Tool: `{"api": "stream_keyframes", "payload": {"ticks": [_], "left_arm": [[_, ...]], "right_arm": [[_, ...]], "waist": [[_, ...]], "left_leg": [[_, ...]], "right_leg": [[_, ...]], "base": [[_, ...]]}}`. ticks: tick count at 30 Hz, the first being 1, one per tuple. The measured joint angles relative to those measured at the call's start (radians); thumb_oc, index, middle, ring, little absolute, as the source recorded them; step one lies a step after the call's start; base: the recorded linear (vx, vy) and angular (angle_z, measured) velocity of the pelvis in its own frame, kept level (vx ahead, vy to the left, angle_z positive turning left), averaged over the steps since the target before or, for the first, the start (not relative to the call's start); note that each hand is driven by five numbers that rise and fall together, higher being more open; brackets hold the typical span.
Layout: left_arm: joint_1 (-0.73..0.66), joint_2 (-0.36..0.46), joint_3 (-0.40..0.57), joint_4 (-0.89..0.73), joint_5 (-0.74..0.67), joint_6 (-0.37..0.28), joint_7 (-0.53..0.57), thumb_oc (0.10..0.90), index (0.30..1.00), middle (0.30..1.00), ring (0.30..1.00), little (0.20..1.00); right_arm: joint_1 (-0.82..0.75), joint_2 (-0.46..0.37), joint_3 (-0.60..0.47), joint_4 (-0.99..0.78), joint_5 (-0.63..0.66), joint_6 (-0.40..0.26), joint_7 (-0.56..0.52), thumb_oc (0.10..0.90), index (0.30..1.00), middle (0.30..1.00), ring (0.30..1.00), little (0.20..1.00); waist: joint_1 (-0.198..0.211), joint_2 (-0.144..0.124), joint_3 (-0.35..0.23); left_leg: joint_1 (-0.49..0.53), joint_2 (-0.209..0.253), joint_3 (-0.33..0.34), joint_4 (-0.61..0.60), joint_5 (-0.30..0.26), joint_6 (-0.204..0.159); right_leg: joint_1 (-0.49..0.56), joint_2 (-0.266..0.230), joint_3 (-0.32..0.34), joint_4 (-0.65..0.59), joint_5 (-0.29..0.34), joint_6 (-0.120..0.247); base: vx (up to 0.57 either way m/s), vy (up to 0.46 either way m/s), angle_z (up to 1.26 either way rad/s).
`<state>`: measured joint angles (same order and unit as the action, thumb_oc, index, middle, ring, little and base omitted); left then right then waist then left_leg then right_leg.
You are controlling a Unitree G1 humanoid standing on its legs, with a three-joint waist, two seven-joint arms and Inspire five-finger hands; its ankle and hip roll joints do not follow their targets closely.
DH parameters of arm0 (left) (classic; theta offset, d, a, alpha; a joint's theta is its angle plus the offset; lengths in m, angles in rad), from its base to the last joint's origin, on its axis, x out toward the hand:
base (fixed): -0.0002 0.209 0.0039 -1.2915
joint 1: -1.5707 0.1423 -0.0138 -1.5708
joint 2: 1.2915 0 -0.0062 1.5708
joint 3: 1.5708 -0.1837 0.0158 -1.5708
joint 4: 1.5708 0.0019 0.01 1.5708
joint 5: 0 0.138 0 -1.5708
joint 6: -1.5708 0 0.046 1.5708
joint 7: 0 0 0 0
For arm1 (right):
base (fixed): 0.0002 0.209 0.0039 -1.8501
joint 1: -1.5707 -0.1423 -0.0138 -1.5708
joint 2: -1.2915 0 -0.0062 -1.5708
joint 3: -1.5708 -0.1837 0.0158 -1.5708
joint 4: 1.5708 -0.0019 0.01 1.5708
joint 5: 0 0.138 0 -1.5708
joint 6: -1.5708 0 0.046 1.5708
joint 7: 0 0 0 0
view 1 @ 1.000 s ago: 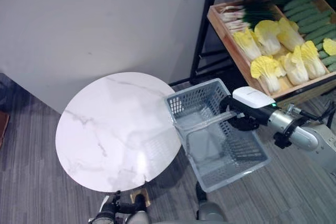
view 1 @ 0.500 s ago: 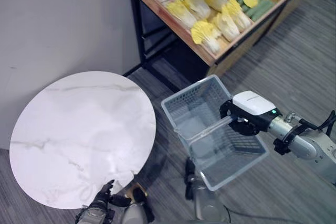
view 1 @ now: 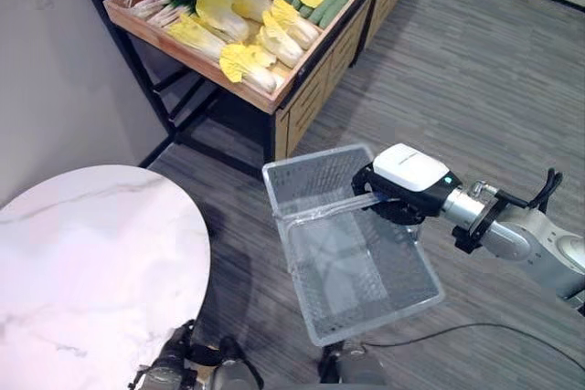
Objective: Get the vegetables into the basket
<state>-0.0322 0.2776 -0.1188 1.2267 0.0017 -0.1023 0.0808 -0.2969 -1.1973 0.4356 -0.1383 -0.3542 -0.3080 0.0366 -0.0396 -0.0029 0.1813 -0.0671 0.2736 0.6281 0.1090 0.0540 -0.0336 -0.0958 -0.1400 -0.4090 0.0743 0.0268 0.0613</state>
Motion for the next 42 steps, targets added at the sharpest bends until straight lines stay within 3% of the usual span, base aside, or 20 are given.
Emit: {"api": "stream_keyframes", "payload": {"ticks": [4,11,13,15,16,17,18,20,21,22,23,25,26,27,28,31,34,37,39,42], "left_arm": [[0.012,-0.026,-0.008,-0.007,0.0,-0.002,0.0,0.9,1.0,1.0,1.0,1.0],[0.01,-0.024,-0.01,0.005,0.021,0.002,0.001,0.9,1.0,1.0,1.0,1.0],[0.026,-0.011,0.018,-0.012,0.006,-0.001,0.005,0.9,1.0,1.0,1.0,1.0],[0.041,-0.013,0.03,-0.042,-0.003,-0.019,0.008,0.9,1.0,1.0,1.0,1.0],[0.034,-0.02,0.029,-0.042,-0.004,-0.023,0.008,0.9,1.0,1.0,1.0,1.0],[0.025,-0.025,0.026,-0.037,-0.004,-0.025,0.008,0.9,1.0,1.0,1.0,1.0],[0.017,-0.029,0.023,-0.036,-0.021,-0.028,0.008,0.9,1.0,1.0,1.0,1.0],[0.011,-0.027,0.019,-0.037,-0.025,-0.035,0.008,0.9,1.0,1.0,1.0,1.0],[0.01,-0.027,0.013,-0.039,-0.025,-0.038,0.008,0.9,1.0,1.0,1.0,1.0],[0.002,-0.03,0.0,-0.037,-0.025,-0.036,0.007,0.9,1.0,1.0,1.0,1.0],[0.002,-0.029,0.003,-0.037,-0.026,-0.037,0.008,0.9,1.0,1.0,1.0,1.0],[0.003,-0.023,0.001,-0.044,-0.025,-0.035,0.009,0.9,1.0,1.0,1.0,1.0],[0.008,-0.003,0.0,-0.044,-0.025,-0.035,0.009,0.9,1.0,1.0,1.0,1.0],[0.008,0.019,-0.009,-0.044,-0.025,-0.037,0.009,0.9,1.0,1.0,1.0,1.0],[-0.011,0.019,-0.021,-0.035,-0.023,-0.033,0.009,0.9,1.0,1.0,1.0,1.0],[-0.015,0.02,-0.049,-0.048,-0.021,-0.035,0.007,0.9,1.0,1.0,1.0,1.0],[-0.018,0.025,-0.048,-0.045,-0.021,-0.034,0.008,0.9,1.0,1.0,1.0,1.0],[-0.016,0.025,-0.046,-0.045,-0.02,-0.033,0.009,0.9,1.0,1.0,1.0,1.0],[-0.012,0.034,-0.042,-0.042,-0.02,-0.034,0.009,0.9,1.0,1.0,1.0,1.0],[0.012,0.033,-0.044,-0.044,-0.019,-0.034,0.009,0.9,1.0,1.0,1.0,1.0]], "right_arm": [[0.062,-0.04,-0.059,0.009,-0.001,0.001,-0.001,0.4,0.3,0.3,0.3,0.3],[0.311,-0.036,-0.256,0.009,-0.002,0.008,-0.003,0.4,0.3,0.3,0.3,0.3],[0.369,-0.016,-0.289,0.016,-0.002,0.01,-0.004,0.4,0.3,0.3,0.3,0.3],[0.37,-0.01,-0.287,0.02,-0.002,0.01,-0.002,0.4,0.3,0.3,0.3,0.3],[0.34,0.002,-0.276,0.026,-0.001,0.01,-0.003,0.4,0.3,0.3,0.3,0.3],[0.333,0.008,-0.275,0.03,-0.001,0.009,-0.003,0.4,0.3,0.3,0.3,0.3],[0.331,0.008,-0.274,0.039,0.0,0.008,-0.003,0.4,0.3,0.3,0.3,0.3],[0.331,0.005,-0.271,0.065,0.0,0.008,0.0,0.4,0.3,0.3,0.3,0.3],[0.331,0.006,-0.271,0.076,0.003,0.008,0.0,0.4,0.3,0.3,0.3,0.3],[0.33,0.007,-0.271,0.089,0.008,0.01,0.0,0.4,0.3,0.3,0.3,0.3],[0.329,0.016,-0.268,0.087,0.008,0.009,0.0,0.4,0.3,0.3,0.3,0.3],[0.332,0.025,-0.265,0.081,0.008,0.004,0.002,0.4,0.3,0.3,0.3,0.3],[0.333,0.033,-0.25,0.081,0.008,0.003,0.007,0.4,0.3,0.3,0.3,0.3],[0.342,0.033,-0.244,0.07,0.01,-0.01,0.007,0.4,0.3,0.3,0.3,0.3],[0.36,0.046,-0.271,0.065,0.012,-0.013,0.008,0.4,0.3,0.3,0.3,0.3],[0.368,0.068,-0.277,0.069,0.019,-0.011,0.007,0.4,0.3,0.3,0.3,0.3],[0.347,0.106,-0.272,0.102,0.018,-0.014,0.001,0.4,0.3,0.3,0.3,0.3],[0.333,0.14,-0.266,0.167,0.011,-0.001,-0.013,0.4,0.3,0.3,0.3,0.3],[0.325,0.238,-0.261,0.341,0.006,-0.001,-0.046,0.4,0.3,0.3,0.3,0.3],[0.34,0.276,-0.245,0.473,-0.002,0.042,-0.054,0.4,0.3,0.3,0.3,0.3]], "waist": [[-0.001,0.045,0.0],[-0.024,0.052,0.004],[0.001,0.024,0.023],[0.021,0.002,0.037],[0.02,-0.005,0.042],[0.041,-0.009,0.044],[0.042,-0.008,0.047],[0.05,-0.005,0.054],[0.041,0.001,0.055],[0.028,0.021,0.062],[0.036,0.009,0.07],[0.033,0.006,0.085],[0.027,-0.008,0.083],[0.026,-0.048,0.083],[0.03,-0.049,0.089],[0.027,-0.048,0.091],[0.041,-0.053,0.089],[0.047,-0.057,0.087],[0.055,-0.071,0.066],[0.054,-0.074,0.034]], "left_leg": [[-0.007,0.023,0.004,0.024,0.01,-0.014],[0.016,0.052,-0.003,0.063,0.033,-0.049],[0.005,0.059,-0.151,0.151,0.035,-0.069],[0.011,0.011,-0.329,0.118,-0.012,-0.129],[0.001,-0.079,-0.515,-0.019,-0.028,-0.152],[0.008,-0.118,-0.607,-0.104,-0.017,-0.138],[-0.026,-0.132,-0.662,-0.139,-0.001,-0.124],[-0.068,-0.144,-0.707,-0.141,0.008,-0.113],[-0.089,-0.143,-0.728,-0.126,0.002,-0.114],[-0.102,-0.165,-0.796,-0.105,-0.028,-0.109],[-0.103,-0.193,-0.809,-0.074,-0.03,-0.099],[-0.096,-0.194,-0.765,-0.059,-0.011,-0.056],[-0.084,-0.203,-0.75,-0.057,0.003,-0.041],[-0.06,-0.24,-0.713,-0.063,0.009,-0.026],[-0.067,-0.248,-0.7,-0.041,-0.002,-0.015],[-0.063,-0.267,-0.671,-0.036,-0.023,0.001],[-0.049,-0.259,-0.595,-0.054,-0.034,0.01],[-0.036,-0.261,-0.563,-0.075,-0.03,0.012],[-0.014,-0.251,-0.548,-0.109,-0.021,0.01],[0.002,-0.246,-0.544,-0.147,-0.003,0.007]], "right_leg": [[-0.002,0.018,0.008,-0.003,-0.003,-0.011],[0.037,0.041,0.023,-0.018,-0.017,-0.025],[0.055,0.053,0.081,-0.018,-0.021,-0.054],[0.057,0.045,0.156,-0.034,-0.013,-0.068],[0.051,0.04,0.213,-0.075,0.015,-0.068],[0.031,0.045,0.271,-0.082,0.02,-0.066],[0.03,0.057,0.324,-0.109,0.029,-0.067],[0.03,0.065,0.346,-0.121,0.037,-0.054],[0.03,0.071,0.356,-0.126,0.036,-0.053],[0.026,0.075,0.395,-0.125,0.028,-0.04],[0.023,0.07,0.452,-0.126,0.024,-0.02],[0.002,0.071,0.456,-0.053,-0.007,0.023],[0.012,0.066,0.459,-0.007,-0.018,0.025],[0.068,0.034,0.456,-0.05,-0.037,0.037],[0.078,0.021,0.464,-0.07,-0.028,0.048],[0.063,0.002,0.493,-0.069,-0.02,0.057],[0.028,0.003,0.547,-0.055,-0.011,0.069],[0.02,-0.001,0.55,-0.069,-0.005,0.07],[0.021,0.006,0.548,-0.074,-0.004,0.069],[0.023,0.01,0.547,-0.085,-0.003,0.069]], "base": [[-0.08,-0.128,-0.1],[-0.03,-0.14,-0.08],[-0.07,0.029,-0.64],[0.08,-0.056,-1.03],[0.15,-0.074,-1.29],[0.14,-0.005,-1.55],[0.15,0.021,-1.41],[0.15,0.05,-1.02],[0.14,0.085,-1.04],[0.16,0.128,-1.18],[0.14,0.135,-1.41],[0.1,0.11,-1.04],[0.14,0.232,-0.71],[0.18,0.336,-0.5],[0.14,0.301,-0.36],[0.05,0.222,-0.35],[0.03,0.202,-0.55],[0.05,0.078,-0.41],[0.06,0.024,-0.17],[0.04,-0.003,-0.07]]}}
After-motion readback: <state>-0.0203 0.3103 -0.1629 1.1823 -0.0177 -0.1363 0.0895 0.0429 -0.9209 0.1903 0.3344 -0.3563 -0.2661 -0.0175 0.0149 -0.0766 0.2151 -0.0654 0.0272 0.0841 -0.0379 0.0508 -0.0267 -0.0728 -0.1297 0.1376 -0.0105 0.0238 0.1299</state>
